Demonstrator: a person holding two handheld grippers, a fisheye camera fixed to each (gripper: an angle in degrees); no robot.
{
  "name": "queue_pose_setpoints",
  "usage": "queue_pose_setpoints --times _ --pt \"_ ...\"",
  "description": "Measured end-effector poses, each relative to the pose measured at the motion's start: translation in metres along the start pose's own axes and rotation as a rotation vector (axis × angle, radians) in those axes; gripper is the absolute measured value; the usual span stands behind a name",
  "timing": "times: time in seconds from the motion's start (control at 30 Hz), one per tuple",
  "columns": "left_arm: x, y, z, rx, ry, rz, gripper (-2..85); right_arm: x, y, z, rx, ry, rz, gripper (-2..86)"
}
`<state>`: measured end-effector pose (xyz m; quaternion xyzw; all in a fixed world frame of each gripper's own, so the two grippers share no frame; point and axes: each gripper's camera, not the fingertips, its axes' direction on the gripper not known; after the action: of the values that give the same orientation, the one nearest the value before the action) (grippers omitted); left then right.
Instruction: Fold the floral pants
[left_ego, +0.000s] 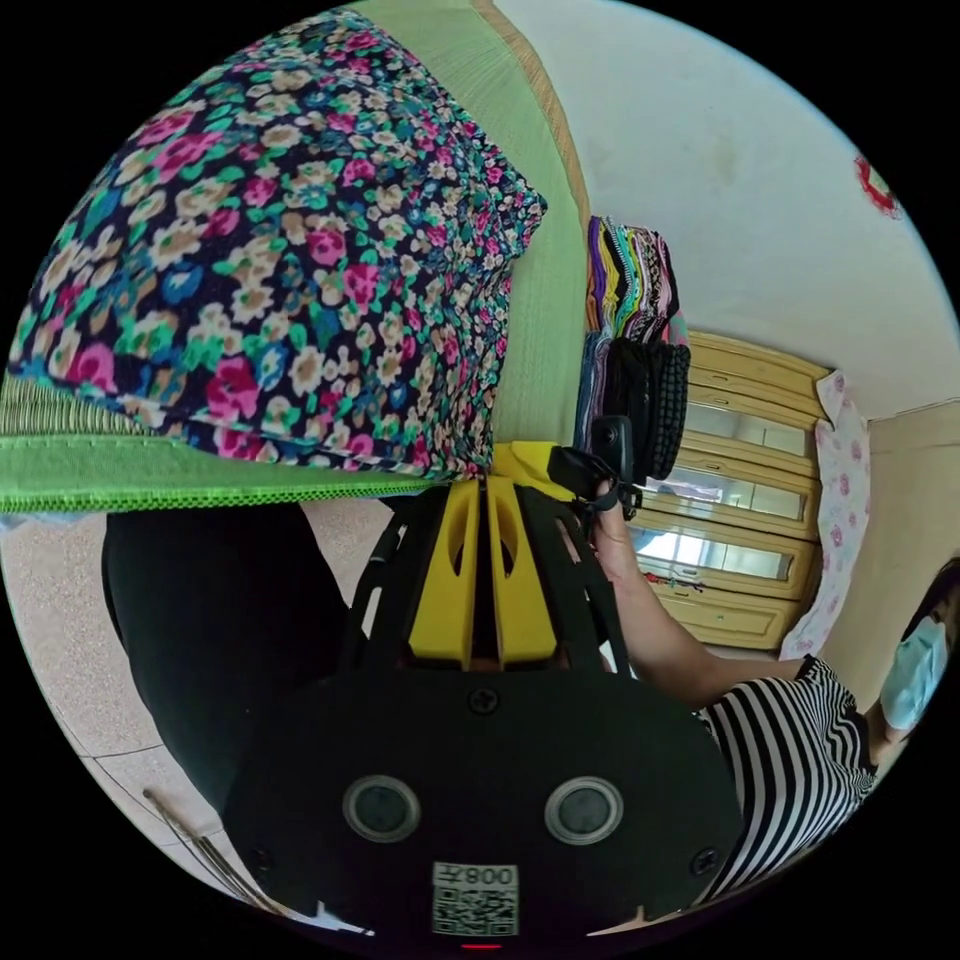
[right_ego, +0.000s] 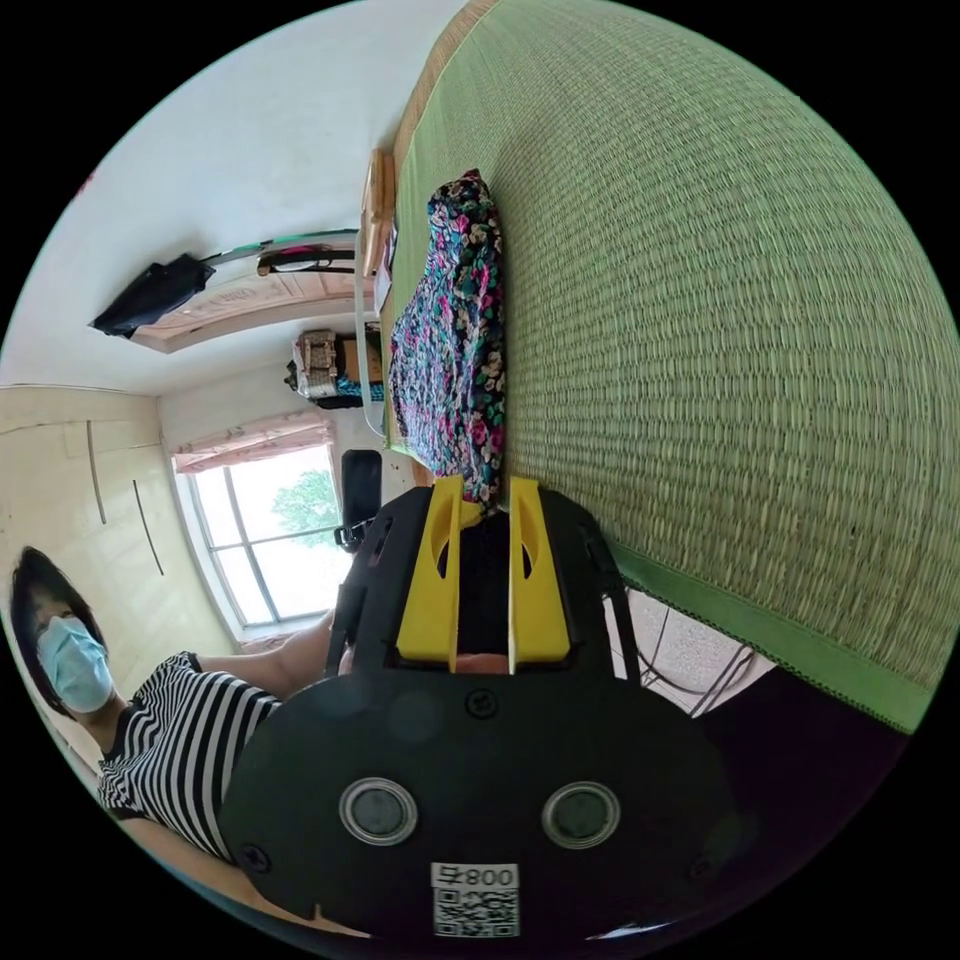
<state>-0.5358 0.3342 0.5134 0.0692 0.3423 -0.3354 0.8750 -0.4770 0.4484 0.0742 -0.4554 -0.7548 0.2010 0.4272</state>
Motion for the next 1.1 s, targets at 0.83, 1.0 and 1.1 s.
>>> queue_pose_setpoints --times 0.83,1.0,1.1 --pt "-0.034 0.032 -0.044 0.169 0.170 -0.031 4.0 0.070 -0.015 0.046 -0.011 -0.198 0.009 1.7" --pt "-0.057 0.046 -0.061 0.351 0.361 -0.124 9.0 0.056 -0.024 0.038 -0.021 -0.193 -0.072 1.5" --pt "-0.067 0.054 -0.068 0.477 0.467 -0.167 11.0 0.056 -0.026 0.032 -0.024 -0.182 -0.103 1.4"
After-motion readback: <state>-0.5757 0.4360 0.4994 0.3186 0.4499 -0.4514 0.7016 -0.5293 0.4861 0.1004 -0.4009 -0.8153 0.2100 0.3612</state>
